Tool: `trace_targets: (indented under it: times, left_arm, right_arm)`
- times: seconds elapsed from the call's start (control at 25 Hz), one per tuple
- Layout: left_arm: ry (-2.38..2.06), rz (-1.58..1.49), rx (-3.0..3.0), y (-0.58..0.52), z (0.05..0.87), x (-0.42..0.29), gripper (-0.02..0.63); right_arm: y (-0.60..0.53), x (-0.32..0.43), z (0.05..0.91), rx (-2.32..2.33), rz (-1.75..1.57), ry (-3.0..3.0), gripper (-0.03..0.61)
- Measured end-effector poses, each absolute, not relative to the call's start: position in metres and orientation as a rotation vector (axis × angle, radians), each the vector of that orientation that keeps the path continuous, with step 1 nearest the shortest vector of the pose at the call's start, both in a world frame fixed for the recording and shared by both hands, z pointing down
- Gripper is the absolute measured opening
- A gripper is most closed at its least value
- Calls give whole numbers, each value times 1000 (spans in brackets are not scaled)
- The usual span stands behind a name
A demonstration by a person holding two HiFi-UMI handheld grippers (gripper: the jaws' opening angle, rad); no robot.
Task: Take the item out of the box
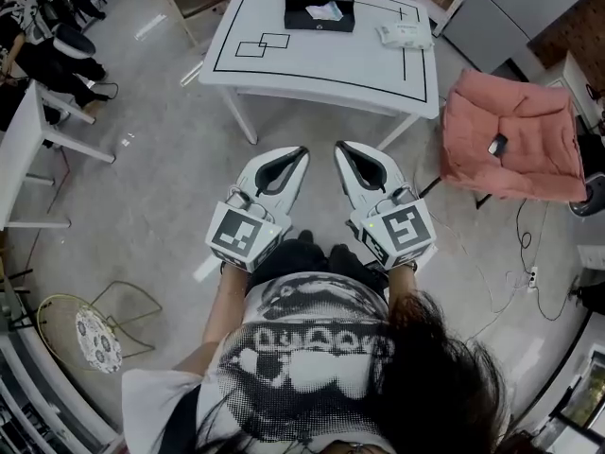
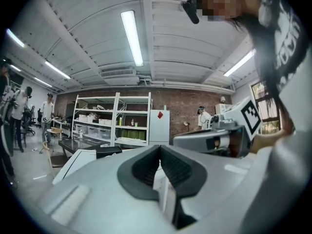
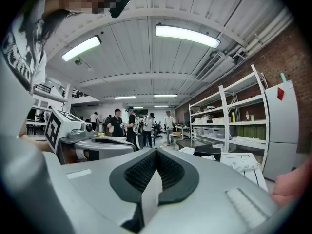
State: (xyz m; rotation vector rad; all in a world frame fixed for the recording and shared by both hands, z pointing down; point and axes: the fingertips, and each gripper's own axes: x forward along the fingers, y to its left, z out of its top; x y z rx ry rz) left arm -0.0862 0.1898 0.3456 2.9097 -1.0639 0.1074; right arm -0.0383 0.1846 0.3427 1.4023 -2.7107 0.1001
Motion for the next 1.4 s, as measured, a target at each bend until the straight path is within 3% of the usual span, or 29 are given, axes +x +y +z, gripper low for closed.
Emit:
trace_targets:
  times: [0.8, 1.4]
  left_arm:
    - [-1044, 137, 2859, 127, 371, -95, 0]
    - [-1184, 186, 2816, -29, 368, -27, 0]
  right_arm:
    - [126, -37, 370, 1403, 193, -2659, -5]
    - [-38, 27, 377, 1256, 222, -2744, -5]
